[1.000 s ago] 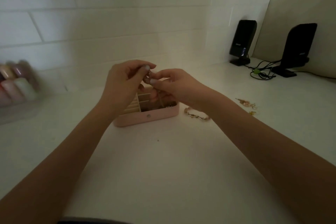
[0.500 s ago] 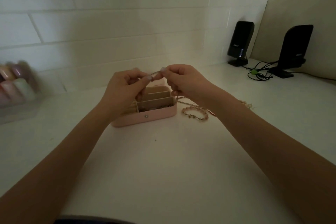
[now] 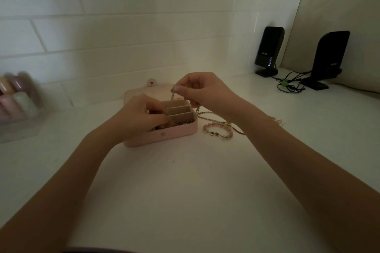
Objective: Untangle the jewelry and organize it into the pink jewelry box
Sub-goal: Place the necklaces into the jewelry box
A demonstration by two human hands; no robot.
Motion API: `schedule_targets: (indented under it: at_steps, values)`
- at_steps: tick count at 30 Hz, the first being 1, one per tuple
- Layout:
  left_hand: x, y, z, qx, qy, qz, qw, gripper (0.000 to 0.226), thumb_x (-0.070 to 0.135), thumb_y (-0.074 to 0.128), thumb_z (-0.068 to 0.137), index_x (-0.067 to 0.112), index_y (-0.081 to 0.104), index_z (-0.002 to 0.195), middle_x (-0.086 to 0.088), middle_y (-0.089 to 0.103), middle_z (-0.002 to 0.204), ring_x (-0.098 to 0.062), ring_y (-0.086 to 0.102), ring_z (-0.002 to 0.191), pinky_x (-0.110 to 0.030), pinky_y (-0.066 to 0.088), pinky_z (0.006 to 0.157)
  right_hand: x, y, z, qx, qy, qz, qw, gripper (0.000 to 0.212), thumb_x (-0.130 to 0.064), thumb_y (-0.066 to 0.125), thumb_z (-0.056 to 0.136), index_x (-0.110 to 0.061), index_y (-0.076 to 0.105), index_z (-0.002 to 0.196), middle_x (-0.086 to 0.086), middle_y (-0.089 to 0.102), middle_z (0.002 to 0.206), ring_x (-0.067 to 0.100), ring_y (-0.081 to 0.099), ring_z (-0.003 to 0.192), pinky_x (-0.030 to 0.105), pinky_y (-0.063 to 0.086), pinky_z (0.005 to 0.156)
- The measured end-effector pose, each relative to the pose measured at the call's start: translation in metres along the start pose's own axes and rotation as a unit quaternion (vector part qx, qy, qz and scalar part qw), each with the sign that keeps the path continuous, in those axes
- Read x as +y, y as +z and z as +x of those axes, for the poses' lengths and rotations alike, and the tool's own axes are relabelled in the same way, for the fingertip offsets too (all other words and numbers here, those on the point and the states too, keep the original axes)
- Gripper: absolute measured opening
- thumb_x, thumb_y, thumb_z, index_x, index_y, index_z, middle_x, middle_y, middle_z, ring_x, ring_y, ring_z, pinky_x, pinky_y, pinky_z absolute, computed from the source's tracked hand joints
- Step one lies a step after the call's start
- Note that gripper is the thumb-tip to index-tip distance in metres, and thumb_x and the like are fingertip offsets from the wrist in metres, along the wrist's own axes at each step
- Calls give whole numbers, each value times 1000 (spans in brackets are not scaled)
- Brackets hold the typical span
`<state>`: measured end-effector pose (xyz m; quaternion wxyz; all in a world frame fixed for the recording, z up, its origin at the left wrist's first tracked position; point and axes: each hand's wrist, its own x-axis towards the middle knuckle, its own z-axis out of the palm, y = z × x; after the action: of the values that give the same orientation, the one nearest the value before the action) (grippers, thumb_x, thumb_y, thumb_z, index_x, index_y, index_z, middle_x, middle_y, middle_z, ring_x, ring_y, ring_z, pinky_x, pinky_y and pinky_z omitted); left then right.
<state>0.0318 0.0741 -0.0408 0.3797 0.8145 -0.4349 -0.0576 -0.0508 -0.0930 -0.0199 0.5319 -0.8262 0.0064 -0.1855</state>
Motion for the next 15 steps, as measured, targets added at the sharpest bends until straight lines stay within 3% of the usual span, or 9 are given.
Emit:
schedule_targets:
  at_steps: [3, 5, 7, 9, 12, 15]
  values:
    - [-6, 2, 0, -12, 15, 44, 999, 14, 26, 65, 72, 16, 75, 76, -16, 68, 72, -14, 54, 62, -30, 42, 62, -1, 6, -1, -19, -17, -24, 999, 11, -21, 68, 85, -10, 70, 88, 13, 59, 70, 10, 50, 58, 23, 45, 57]
    - [-7, 2, -1, -27, 28, 42, 998, 31, 45, 58, 60, 23, 74, 74, 0, 67, 64, -6, 52, 59, -24, 40, 61, -1, 10, -2, -33, -31, -57, 997, 9, -21, 69, 83, -13, 71, 87, 21, 65, 79, 18, 55, 65, 29, 48, 63]
    - [-6, 2, -1, -32, 36, 39, 998, 38, 54, 51, 52, 31, 71, 74, 17, 60, 55, 0, 51, 54, -11, 36, 55, -1, 13, -3, -46, -36, -81, 995, 7, -21, 70, 83, -14, 71, 86, 17, 69, 82, 24, 60, 69, 35, 51, 67]
    - [-4, 2, 0, -27, 33, 17, 999, 38, 55, 54, 50, 34, 70, 77, 23, 61, 57, 2, 54, 58, -10, 39, 58, -1, 16, -4, -55, -41, -72, 995, 7, -18, 69, 84, -11, 69, 87, 11, 68, 74, 21, 59, 63, 31, 49, 62]
    - [-5, 4, 1, -26, 25, -46, 998, 33, 54, 64, 57, 37, 70, 84, 17, 72, 83, -1, 66, 86, -23, 48, 82, -1, 16, -5, -54, -56, -46, 996, 9, -14, 65, 87, -6, 65, 91, 19, 67, 71, 19, 57, 60, 28, 48, 60]
    - [-1, 6, 0, -15, 30, -119, 992, 18, 28, 73, 77, 25, 72, 95, 6, 74, 92, -8, 68, 93, -26, 49, 87, 0, 14, -4, -47, -58, -33, 997, 9, -12, 66, 86, -4, 65, 91, 17, 64, 68, 20, 57, 60, 25, 49, 60]
